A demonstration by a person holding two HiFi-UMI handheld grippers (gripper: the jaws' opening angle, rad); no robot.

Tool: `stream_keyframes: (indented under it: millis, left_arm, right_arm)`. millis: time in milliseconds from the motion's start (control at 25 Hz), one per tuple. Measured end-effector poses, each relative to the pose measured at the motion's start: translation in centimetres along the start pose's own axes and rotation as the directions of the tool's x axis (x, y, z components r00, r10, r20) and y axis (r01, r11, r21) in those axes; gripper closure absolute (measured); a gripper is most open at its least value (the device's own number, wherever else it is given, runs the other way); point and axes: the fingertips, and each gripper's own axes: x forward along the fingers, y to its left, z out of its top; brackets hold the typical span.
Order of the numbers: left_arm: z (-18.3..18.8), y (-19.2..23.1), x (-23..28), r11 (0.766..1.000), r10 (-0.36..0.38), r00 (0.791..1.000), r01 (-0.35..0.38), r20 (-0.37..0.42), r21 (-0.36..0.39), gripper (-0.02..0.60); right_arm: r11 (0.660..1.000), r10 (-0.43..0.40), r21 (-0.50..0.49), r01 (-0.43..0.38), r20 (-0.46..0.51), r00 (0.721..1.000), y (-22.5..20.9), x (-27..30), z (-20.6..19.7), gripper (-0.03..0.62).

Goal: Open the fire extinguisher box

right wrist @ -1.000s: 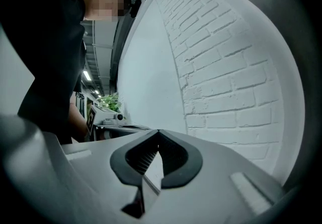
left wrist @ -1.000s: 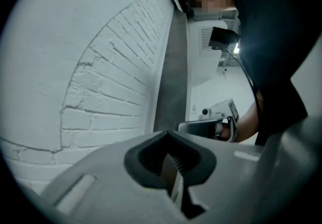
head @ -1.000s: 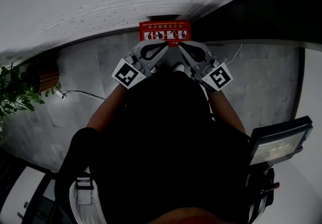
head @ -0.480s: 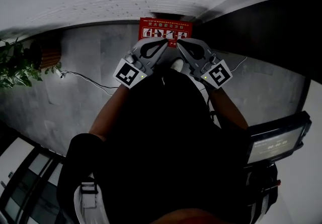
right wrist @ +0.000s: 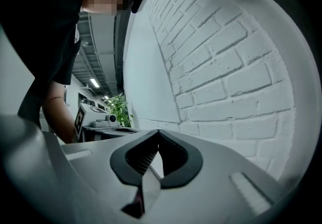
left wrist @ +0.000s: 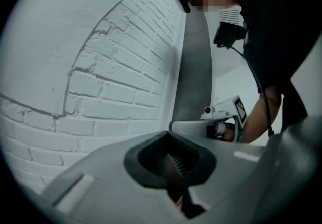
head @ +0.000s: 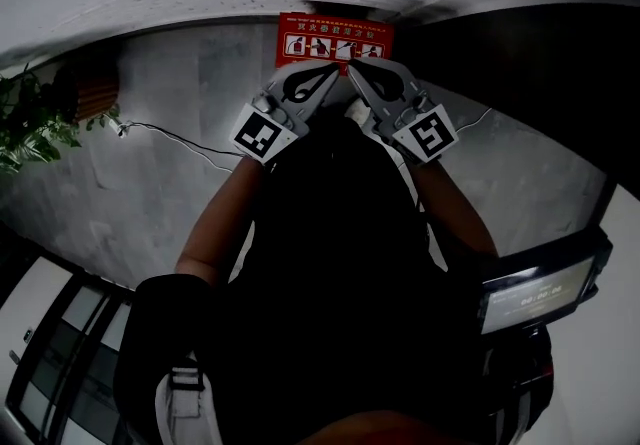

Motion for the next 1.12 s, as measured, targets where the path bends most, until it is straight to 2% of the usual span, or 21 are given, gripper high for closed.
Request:
stream_keyframes:
  millis: [160, 400, 520, 720, 920, 1120]
  left_arm:
    - [-2.7, 2.3, -0.1, 1.0, 0.027, 1.0, -0.027, -0.01, -0.003, 0.58]
    - [-7.5, 5.0, 0.5, 0.995, 0.068, 0.997, -0.07, -0.036, -0.064, 0.58]
    - [-10.4, 5.8, 1.2, 0.995, 0.063, 0.996, -0.068, -0.069, -0.076, 0.58]
    - [-15.4, 6.4, 1.5, 0.993, 0.068, 0.994, -0.075, -0.086, -0.086, 0.578]
    - [-20.8, 7.1, 2.3, 0.99, 0.065, 0.987, -0.082, -0.145, -0.111, 0.578]
    - [-25.2, 7.4, 3.0, 0.991, 0.057, 0.978, -0.08, -0.201, -0.111, 0.578]
  right_arm:
    - [0.999, -0.03, 0.038, 0.03, -0.012, 0.999, -1.0, 1.1, -3.0, 0.585]
    - [0.991, -0.085, 0.101, 0.09, -0.055, 0.995, -2.9, 1.7, -9.1, 0.585]
    - [0.975, -0.142, 0.161, 0.151, -0.062, 0.988, -4.7, 1.6, -13.2, 0.585]
    - [0.93, -0.217, 0.277, 0.243, -0.121, 0.969, -6.1, 0.5, -20.3, 0.585]
    - [0.924, -0.222, 0.265, 0.274, -0.21, 0.952, -6.8, 0.2, -26.6, 0.583]
    - [0.899, -0.245, 0.308, 0.312, -0.236, 0.94, -7.8, 0.2, -30.5, 0.582]
